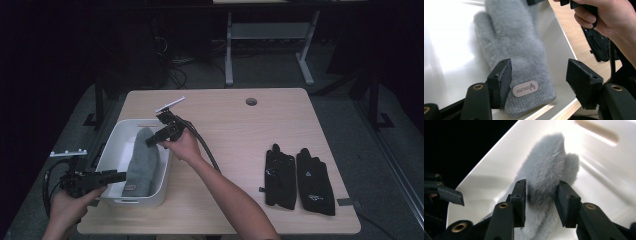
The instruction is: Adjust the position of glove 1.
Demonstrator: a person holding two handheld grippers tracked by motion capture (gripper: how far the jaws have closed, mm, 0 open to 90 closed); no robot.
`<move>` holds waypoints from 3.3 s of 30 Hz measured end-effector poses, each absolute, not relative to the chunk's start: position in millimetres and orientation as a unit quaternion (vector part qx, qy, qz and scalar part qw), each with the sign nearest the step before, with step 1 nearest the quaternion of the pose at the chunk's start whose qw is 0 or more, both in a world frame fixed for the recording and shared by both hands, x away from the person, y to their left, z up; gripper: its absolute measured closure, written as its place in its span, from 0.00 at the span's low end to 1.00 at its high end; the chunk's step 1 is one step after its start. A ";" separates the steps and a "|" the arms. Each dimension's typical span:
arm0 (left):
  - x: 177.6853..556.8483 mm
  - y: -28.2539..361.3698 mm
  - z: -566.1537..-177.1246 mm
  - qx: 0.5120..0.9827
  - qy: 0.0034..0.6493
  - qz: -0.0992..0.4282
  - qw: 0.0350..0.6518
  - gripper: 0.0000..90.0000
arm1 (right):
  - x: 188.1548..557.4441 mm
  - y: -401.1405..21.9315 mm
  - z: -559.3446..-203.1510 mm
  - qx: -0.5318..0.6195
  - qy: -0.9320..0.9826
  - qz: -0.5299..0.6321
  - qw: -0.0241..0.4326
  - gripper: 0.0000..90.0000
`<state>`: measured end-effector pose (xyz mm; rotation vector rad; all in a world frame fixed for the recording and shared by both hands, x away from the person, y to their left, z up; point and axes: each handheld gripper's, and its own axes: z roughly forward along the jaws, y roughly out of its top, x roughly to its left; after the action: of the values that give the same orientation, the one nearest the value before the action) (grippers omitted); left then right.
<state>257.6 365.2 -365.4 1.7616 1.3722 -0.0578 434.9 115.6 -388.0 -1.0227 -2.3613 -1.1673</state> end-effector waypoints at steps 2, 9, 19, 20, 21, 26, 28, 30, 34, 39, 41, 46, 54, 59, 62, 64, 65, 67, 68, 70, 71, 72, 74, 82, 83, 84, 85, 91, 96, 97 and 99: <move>257.7 364.3 -364.8 0.708 0.553 -0.022 0.439 0.41 | 435.9 113.8 -386.3 -0.358 -0.824 -0.413 0.153 0.66; 258.8 360.4 -361.0 0.710 0.547 -0.014 0.444 0.41 | 439.5 98.9 -375.0 -0.361 -0.815 -0.425 0.154 0.66; 262.3 352.1 -354.4 0.713 0.539 -0.007 0.449 0.39 | 437.0 85.5 -364.2 -0.353 -0.810 -0.440 0.159 0.61; 263.2 350.7 -353.9 0.715 0.536 -0.007 0.449 0.39 | 436.9 83.9 -363.3 -0.352 -0.811 -0.440 0.158 0.61; 263.7 348.9 -353.0 0.716 0.535 -0.008 0.448 0.38 | 436.3 82.0 -362.2 -0.354 -0.808 -0.444 0.159 0.61; 266.0 340.9 -349.8 0.718 0.530 -0.004 0.452 0.38 | 434.7 71.7 -356.8 -0.351 -0.805 -0.451 0.160 0.59; 266.9 336.4 -348.4 0.719 0.527 -0.004 0.453 0.37 | 434.0 67.2 -355.0 -0.348 -0.803 -0.456 0.160 0.59; 267.6 333.0 -347.2 0.722 0.524 -0.004 0.452 0.37 | 432.6 60.4 -351.8 -0.347 -0.803 -0.456 0.162 0.58; 270.9 324.3 -344.3 0.722 0.521 -0.005 0.454 0.36 | 431.8 52.8 -349.9 -0.343 -0.803 -0.460 0.163 0.57; 275.1 311.5 -338.4 0.729 0.511 -0.005 0.456 0.36 | 431.4 40.1 -346.3 -0.342 -0.800 -0.464 0.165 0.56; 276.5 306.7 -336.8 0.729 0.508 -0.005 0.458 0.36 | 431.7 34.7 -344.5 -0.344 -0.798 -0.468 0.163 0.56; 279.1 293.9 -333.3 0.741 0.494 -0.008 0.455 0.36 | 430.1 20.4 -341.3 -0.342 -0.794 -0.477 0.160 0.56; 283.2 267.4 -330.3 0.754 0.473 -0.016 0.456 0.35 | 424.9 -10.2 -339.0 -0.353 -0.789 -0.481 0.151 0.55; 286.0 252.7 -327.9 0.760 0.462 -0.022 0.456 0.34 | 421.8 -26.6 -336.5 -0.359 -0.783 -0.486 0.145 0.54; 287.1 244.4 -326.6 0.763 0.453 -0.021 0.460 0.34 | 418.8 -34.8 -335.7 -0.362 -0.782 -0.487 0.144 0.54; 287.4 241.8 -326.7 0.765 0.450 -0.023 0.459 0.34 | 417.7 -37.5 -335.6 -0.362 -0.782 -0.487 0.143 0.54; 287.9 239.4 -327.2 0.767 0.447 -0.025 0.458 0.33 | 416.7 -40.0 -335.7 -0.363 -0.781 -0.488 0.142 0.54; 287.9 232.2 -328.0 0.770 0.444 -0.028 0.457 0.33 | 413.7 -48.5 -335.3 -0.365 -0.780 -0.487 0.141 0.54; 287.9 232.2 -328.0 0.770 0.444 -0.028 0.457 0.33 | 412.4 -51.3 -334.8 -0.368 -0.780 -0.488 0.138 0.54; 287.9 227.6 -328.2 0.772 0.441 -0.030 0.457 0.33 | 411.3 -54.7 -334.1 -0.368 -0.780 -0.486 0.137 0.54; 288.0 223.4 -328.2 0.774 0.438 -0.031 0.457 0.33 | 408.6 -62.0 -332.8 -0.371 -0.778 -0.490 0.134 0.54; 288.0 223.4 -328.2 0.774 0.438 -0.031 0.457 0.33 | 408.6 -62.0 -332.8 -0.371 -0.778 -0.490 0.134 0.54; 288.4 219.1 -328.5 0.777 0.433 -0.031 0.456 0.33 | 405.9 -68.8 -331.6 -0.375 -0.777 -0.488 0.131 0.54; 289.8 198.2 -331.2 0.783 0.421 -0.040 0.456 0.32 | 397.6 -93.9 -332.6 -0.387 -0.776 -0.483 0.122 0.53; 290.5 192.8 -331.5 0.786 0.415 -0.042 0.457 0.32 | 395.9 -99.9 -333.1 -0.389 -0.775 -0.483 0.119 0.53; 290.5 192.8 -331.5 0.786 0.415 -0.042 0.457 0.32 | 395.0 -102.2 -333.2 -0.390 -0.775 -0.483 0.117 0.53; 290.4 189.7 -331.6 0.787 0.413 -0.042 0.457 0.32 | 395.0 -102.2 -333.2 -0.390 -0.775 -0.483 0.117 0.53; 291.2 172.4 -331.7 0.794 0.399 -0.046 0.456 0.32 | 388.5 -121.8 -333.5 -0.398 -0.770 -0.487 0.108 0.53; 291.6 159.2 -333.8 0.798 0.390 -0.052 0.458 0.32 | 382.4 -139.5 -335.5 -0.409 -0.767 -0.483 0.101 0.53; 291.9 154.3 -335.1 0.799 0.386 -0.054 0.457 0.32 | 381.8 -142.5 -336.1 -0.409 -0.767 -0.484 0.098 0.53; 292.0 151.3 -335.7 0.800 0.385 -0.056 0.457 0.32 | 380.7 -145.0 -336.0 -0.413 -0.766 -0.483 0.099 0.53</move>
<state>292.0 151.3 -335.7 1.9730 0.9481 -0.1392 380.7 -145.0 -336.0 -1.2211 -2.2642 -1.4294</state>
